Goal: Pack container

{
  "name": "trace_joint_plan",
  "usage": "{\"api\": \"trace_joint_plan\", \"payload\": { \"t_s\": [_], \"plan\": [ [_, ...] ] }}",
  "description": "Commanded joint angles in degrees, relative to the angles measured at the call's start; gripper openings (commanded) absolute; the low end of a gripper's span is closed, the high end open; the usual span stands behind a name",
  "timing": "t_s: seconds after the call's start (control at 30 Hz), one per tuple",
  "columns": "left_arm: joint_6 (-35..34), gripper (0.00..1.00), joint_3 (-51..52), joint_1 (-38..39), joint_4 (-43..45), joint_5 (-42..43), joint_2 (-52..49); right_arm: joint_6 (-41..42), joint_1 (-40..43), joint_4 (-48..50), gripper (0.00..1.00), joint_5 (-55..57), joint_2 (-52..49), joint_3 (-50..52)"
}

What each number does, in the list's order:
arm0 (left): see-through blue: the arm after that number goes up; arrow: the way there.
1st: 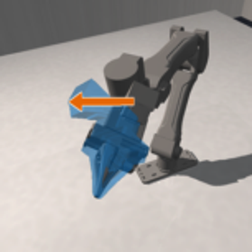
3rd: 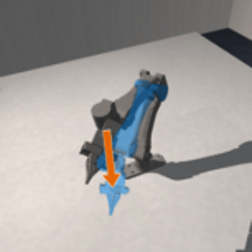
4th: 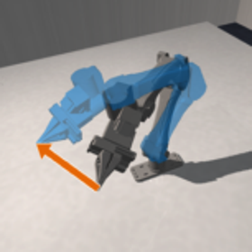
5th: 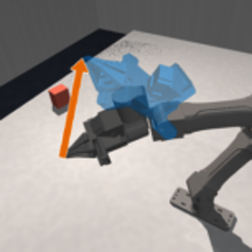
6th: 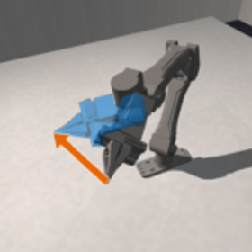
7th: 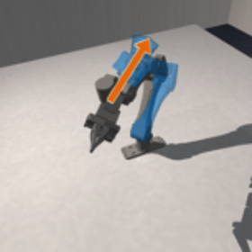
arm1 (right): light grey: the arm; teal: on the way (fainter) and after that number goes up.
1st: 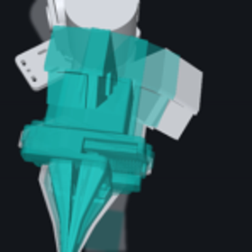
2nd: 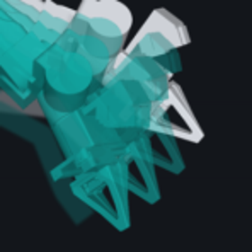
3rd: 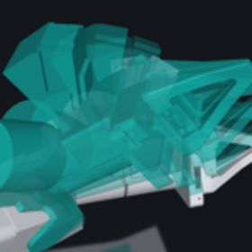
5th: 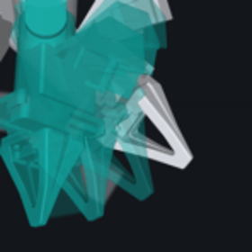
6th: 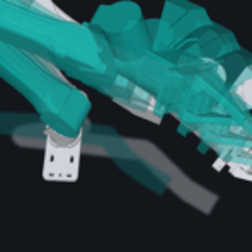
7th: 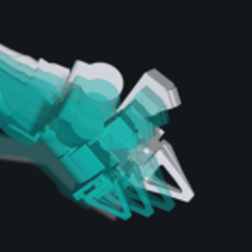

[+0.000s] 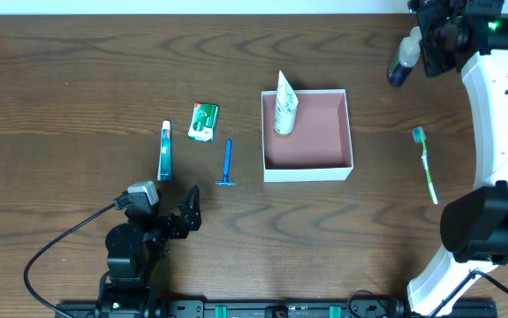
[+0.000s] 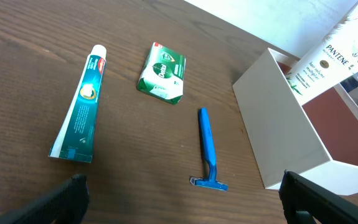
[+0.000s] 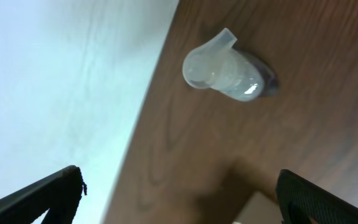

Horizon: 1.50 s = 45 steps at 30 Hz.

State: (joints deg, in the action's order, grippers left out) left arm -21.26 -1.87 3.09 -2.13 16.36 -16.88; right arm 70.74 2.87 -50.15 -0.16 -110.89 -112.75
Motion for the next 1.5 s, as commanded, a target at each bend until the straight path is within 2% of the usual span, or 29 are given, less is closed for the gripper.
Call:
{"api": "trace_joint_plan", "payload": {
  "t_s": [0.0,0.2,0.37,0.43,0.6,0.7,0.8,0.9,1.17,1.33,1.47],
  "plan": [
    [-0.5,0.98,0.9,-0.3,-2.0,0.8,0.1,7.6,-0.4,1.1,0.99,1.7,-0.9,0.0],
    [-0.5,0.98,0.9,-0.3,-2.0,0.8,0.1,6.9,-0.4,2.6,0.99,2.1,-3.6,0.0],
    [-0.5,0.98,0.9,-0.3,-2.0,0.8,0.1,-2.1,0.1,3.2,0.99,2.5,-5.1,0.0],
    [-0.5,0.98,0.9,-0.3,-2.0,0.8,0.1,-9.9,0.2,5.5,0.99,2.5,-5.4,0.0],
    [-0.5,0.98,0.9,-0.3,-2.0,0.8,0.1,-42.8,-0.7,10.4,0.99,-0.7,-5.5,0.0],
    [-0.5,0.98,0.9,-0.3,-2.0,0.8,0.1,-58.6,-1.1,7.1,0.99,-2.6,-5.5,0.0],
    [-0.5,0.98,0.9,-0.3,-2.0,0.8,0.1,-68.6,-1.4,1.4,0.99,-2.6,-5.5,0.0],
    [-0.5,0.98,0.9,-0.3,-2.0,0.8,0.1,-71.1,-1.3,-3.9,0.99,-2.1,-5.2,0.0],
    [-0.5,0.98,0.9,-0.3,-2.0,0.8,0.1,-73.4,-1.3,-15.0,0.99,8.9,-4.3,0.0],
    [-0.5,0.98,0.9,-0.3,-2.0,0.8,0.1,-76.2,-1.2,-12.3,0.99,7.8,-4.5,0.1],
    [-0.5,0.98,0.9,-0.3,-2.0,0.8,0.1,-71.9,-0.9,-9.4,0.99,7.6,-4.5,0.2]
  ]
}}
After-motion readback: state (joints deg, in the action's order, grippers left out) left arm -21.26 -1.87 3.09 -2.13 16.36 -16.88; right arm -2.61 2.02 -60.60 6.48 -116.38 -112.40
